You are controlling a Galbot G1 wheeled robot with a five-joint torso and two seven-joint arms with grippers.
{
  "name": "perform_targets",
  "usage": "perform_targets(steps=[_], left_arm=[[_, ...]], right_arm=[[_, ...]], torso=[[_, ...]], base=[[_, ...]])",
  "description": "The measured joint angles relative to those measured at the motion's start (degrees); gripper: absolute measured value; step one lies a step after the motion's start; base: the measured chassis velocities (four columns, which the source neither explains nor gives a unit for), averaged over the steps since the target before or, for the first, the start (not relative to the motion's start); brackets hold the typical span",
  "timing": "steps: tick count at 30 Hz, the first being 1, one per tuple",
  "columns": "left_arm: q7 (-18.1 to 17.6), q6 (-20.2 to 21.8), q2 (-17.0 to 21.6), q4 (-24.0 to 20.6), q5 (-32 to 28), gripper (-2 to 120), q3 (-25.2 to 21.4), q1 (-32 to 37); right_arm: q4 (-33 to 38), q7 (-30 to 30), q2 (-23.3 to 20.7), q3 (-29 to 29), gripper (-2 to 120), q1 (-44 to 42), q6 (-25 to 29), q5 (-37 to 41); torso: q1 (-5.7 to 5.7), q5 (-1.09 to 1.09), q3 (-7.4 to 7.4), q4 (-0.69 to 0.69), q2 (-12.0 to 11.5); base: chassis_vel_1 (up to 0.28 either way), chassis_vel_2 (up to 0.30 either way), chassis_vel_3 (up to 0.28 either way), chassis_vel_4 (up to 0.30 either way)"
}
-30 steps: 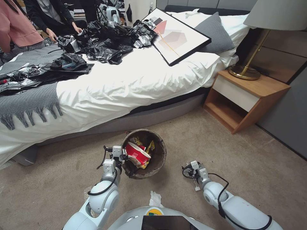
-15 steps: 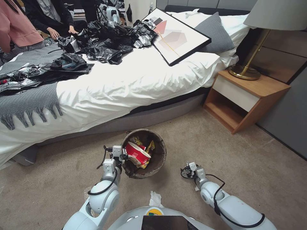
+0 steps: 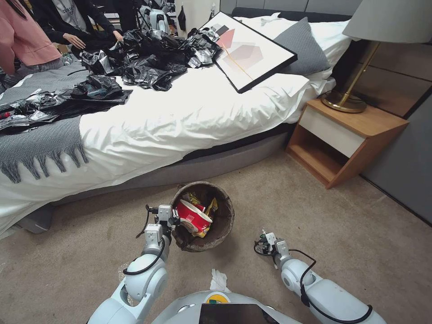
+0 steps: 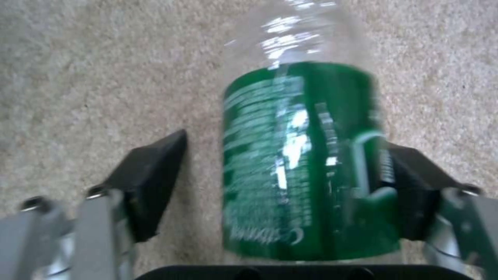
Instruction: Pick up the trash bin, then pick up the garbage from the floor and place it into the trash bin.
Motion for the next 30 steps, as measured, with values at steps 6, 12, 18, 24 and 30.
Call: perform_targets(steps=[6,12,18,24,30], left_arm=[[-0.01,0.05,0.19,-0.11,-0.07,0,0.25,-0.07],[-0.02,0.09,0.15,-0.11,-0.08,0,0.4,-0.19],[-0.02,0.09,0.23,-0.19,-0.08,0,0.31,-0.07],[-0.03,0.12,0.26,-0.3,-0.09,0,0.3,-0.1],[-0.05,0.14,0.15,-0.27,-0.07,0,0.53,-0.08]], right_arm=[[-0.03,0.4,0.13,0.83,51,-0.83,-0.44,-0.23],[0.01,0.85,0.27,0.99,37,-0.96,-0.72,-0.38],[0.3,2.37,0.57,1.43,29,-0.84,-0.55,-0.61],[4.93,4.59,-0.61,4.77,29,-2.22,-0.71,-0.17],[14.79,7.83,-1.44,10.3,29,-3.04,-0.58,1.53]], torso=[[0.0,0.01,0.0,0.02,0.0],[0.0,0.01,0.0,0.01,0.0],[0.0,0.0,0.0,0.0,0.0],[0.0,0.0,0.01,-0.01,0.0],[0.0,0.01,0.01,0.0,0.0]], base=[[0.0,0.0,0.0,0.0],[0.0,0.0,0.0,0.0],[0.0,0.0,0.0,0.0],[0.0,0.0,0.0,0.0],[0.0,0.0,0.0,0.0]])
